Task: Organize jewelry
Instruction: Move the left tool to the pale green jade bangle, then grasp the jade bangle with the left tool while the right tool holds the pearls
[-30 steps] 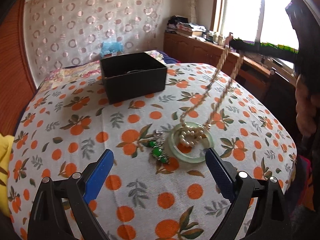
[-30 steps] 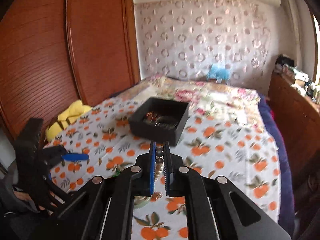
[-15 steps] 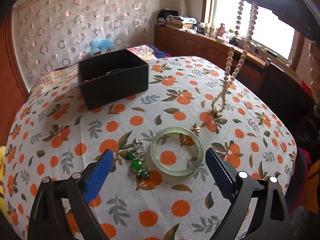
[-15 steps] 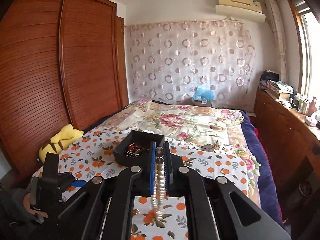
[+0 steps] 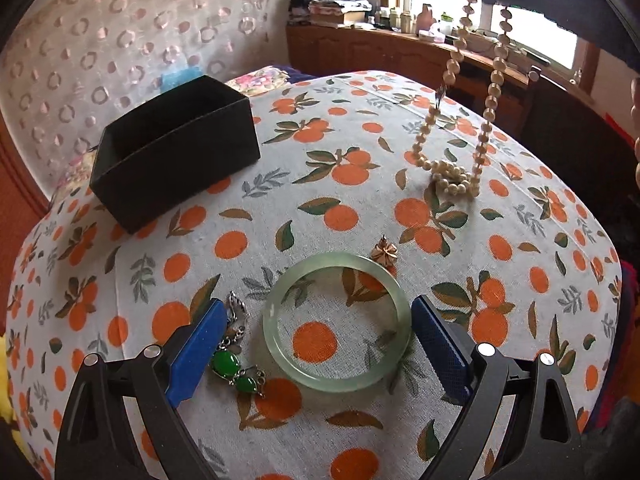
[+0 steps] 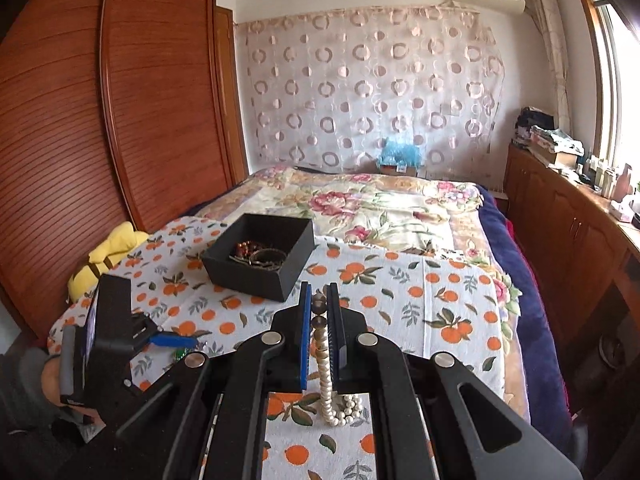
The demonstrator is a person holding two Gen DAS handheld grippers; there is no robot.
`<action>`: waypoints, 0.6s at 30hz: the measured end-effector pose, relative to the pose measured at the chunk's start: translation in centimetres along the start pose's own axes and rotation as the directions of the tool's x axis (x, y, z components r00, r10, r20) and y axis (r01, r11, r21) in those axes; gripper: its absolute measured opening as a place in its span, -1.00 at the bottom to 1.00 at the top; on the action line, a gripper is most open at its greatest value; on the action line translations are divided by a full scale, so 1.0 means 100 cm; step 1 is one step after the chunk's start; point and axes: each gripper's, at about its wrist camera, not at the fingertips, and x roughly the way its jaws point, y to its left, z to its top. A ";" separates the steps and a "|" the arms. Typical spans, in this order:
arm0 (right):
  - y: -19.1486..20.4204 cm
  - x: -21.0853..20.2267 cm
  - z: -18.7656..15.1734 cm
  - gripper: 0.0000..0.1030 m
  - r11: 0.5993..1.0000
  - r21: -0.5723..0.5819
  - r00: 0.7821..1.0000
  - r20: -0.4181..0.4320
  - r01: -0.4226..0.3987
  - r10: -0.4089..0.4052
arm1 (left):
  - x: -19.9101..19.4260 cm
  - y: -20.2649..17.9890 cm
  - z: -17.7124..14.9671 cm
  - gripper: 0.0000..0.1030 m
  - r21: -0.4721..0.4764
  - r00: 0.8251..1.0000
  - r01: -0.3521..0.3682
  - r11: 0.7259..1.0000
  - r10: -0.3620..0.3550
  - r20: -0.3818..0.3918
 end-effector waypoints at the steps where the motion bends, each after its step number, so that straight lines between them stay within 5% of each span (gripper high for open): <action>1: 0.001 0.002 -0.001 -0.84 1.000 -0.001 1.000 -0.003 -0.003 0.003 | -0.001 0.000 0.000 0.50 0.002 1.000 0.000 1.000 0.000 0.008; 2: 0.002 0.003 -0.001 -0.83 1.000 -0.004 1.000 -0.005 -0.004 0.004 | -0.004 0.000 -0.001 0.34 0.005 1.000 -0.007 1.000 0.007 0.016; 18: 0.017 0.012 0.049 -0.84 0.998 -0.059 0.998 0.059 -0.032 0.035 | -0.057 0.053 0.033 0.34 -0.099 0.986 -0.007 0.995 0.024 0.166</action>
